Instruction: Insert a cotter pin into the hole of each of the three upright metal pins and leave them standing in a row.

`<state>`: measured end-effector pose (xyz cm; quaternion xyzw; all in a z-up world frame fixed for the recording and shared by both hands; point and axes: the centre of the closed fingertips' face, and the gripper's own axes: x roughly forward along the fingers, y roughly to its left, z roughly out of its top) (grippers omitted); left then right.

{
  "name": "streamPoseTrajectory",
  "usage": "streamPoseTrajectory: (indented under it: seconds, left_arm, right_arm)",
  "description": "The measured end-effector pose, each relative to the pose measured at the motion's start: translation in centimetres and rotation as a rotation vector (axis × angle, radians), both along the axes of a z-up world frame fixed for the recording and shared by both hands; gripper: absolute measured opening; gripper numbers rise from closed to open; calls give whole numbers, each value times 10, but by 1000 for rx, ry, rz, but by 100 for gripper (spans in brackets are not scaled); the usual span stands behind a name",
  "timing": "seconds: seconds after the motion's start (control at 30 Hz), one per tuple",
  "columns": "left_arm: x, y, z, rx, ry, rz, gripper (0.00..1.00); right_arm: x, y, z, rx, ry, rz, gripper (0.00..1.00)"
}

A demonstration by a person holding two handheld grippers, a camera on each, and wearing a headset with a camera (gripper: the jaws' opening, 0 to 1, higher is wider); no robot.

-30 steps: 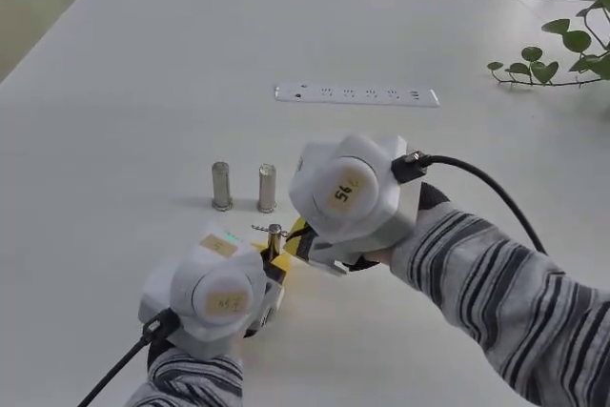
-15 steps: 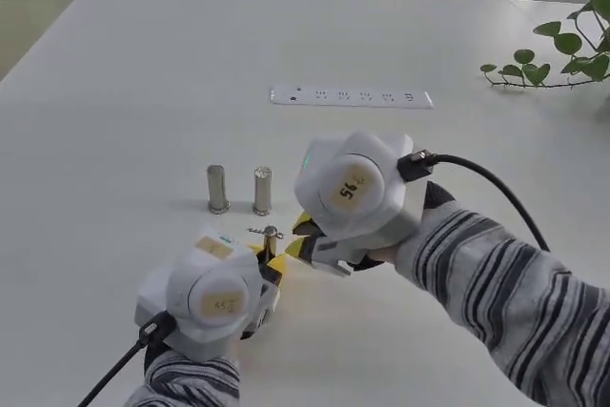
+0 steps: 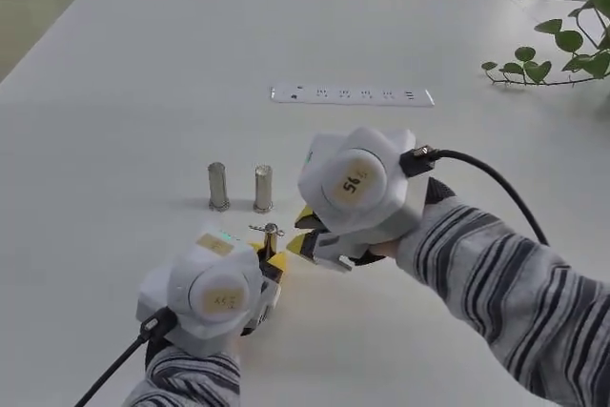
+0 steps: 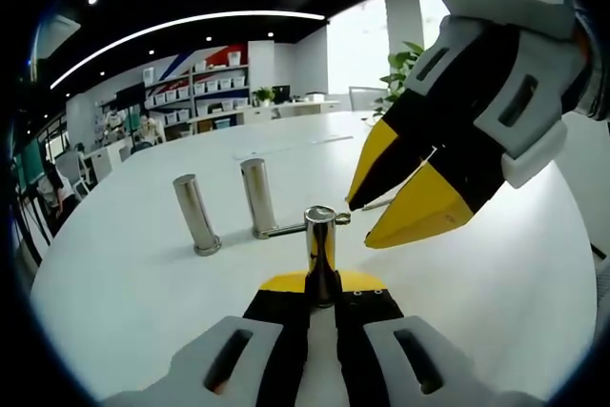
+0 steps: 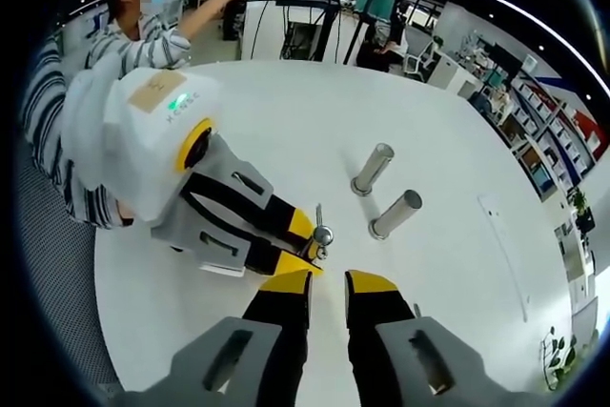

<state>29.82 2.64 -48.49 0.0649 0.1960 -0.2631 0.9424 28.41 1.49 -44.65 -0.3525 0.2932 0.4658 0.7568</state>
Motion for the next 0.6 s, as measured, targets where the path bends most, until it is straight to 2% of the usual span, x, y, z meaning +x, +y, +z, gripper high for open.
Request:
streamPoseTrajectory:
  seconds: [0.6]
  left_arm:
    - [-1, 0, 0, -2, -5, 10, 5]
  right_arm:
    - [-3, 10, 5, 28, -10, 40, 0]
